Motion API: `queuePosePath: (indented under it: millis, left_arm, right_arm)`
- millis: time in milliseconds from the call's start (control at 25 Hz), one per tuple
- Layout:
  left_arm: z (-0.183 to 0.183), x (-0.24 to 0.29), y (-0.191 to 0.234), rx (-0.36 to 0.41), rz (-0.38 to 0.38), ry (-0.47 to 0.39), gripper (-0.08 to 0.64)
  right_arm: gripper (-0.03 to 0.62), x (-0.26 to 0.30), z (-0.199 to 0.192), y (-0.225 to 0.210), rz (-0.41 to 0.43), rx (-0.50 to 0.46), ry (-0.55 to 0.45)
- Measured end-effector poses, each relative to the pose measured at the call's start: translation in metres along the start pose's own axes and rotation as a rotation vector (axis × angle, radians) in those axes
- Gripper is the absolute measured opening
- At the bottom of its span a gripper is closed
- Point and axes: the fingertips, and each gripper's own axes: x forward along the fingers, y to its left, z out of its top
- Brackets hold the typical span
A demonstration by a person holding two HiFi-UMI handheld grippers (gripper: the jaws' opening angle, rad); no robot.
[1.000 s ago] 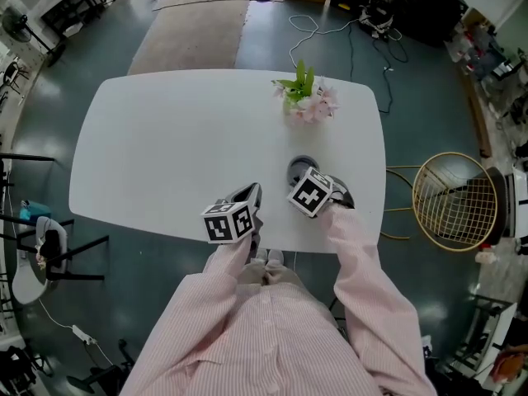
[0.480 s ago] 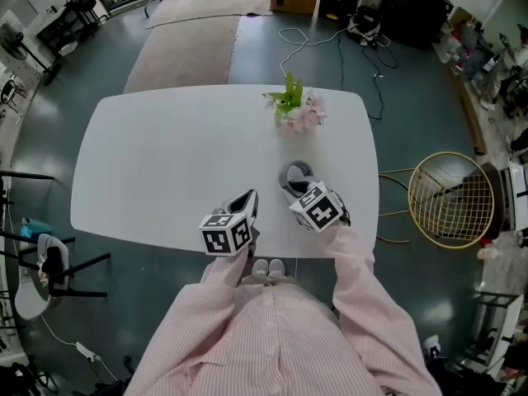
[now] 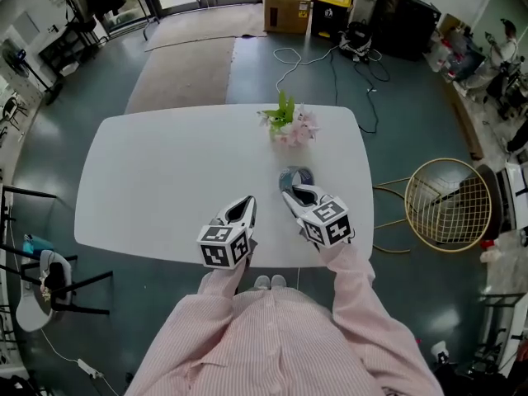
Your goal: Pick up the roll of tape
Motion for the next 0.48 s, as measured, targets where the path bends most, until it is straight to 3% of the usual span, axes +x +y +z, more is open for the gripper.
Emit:
queuePosePath:
  millis: [480]
  left_arm:
    - [0.042,-0.026,-0.018,0.119,-0.037,-0.129,0.000]
  right_arm:
    - [0.051,-0.059,0.041,0.001,-0.006,0.204,-0.310]
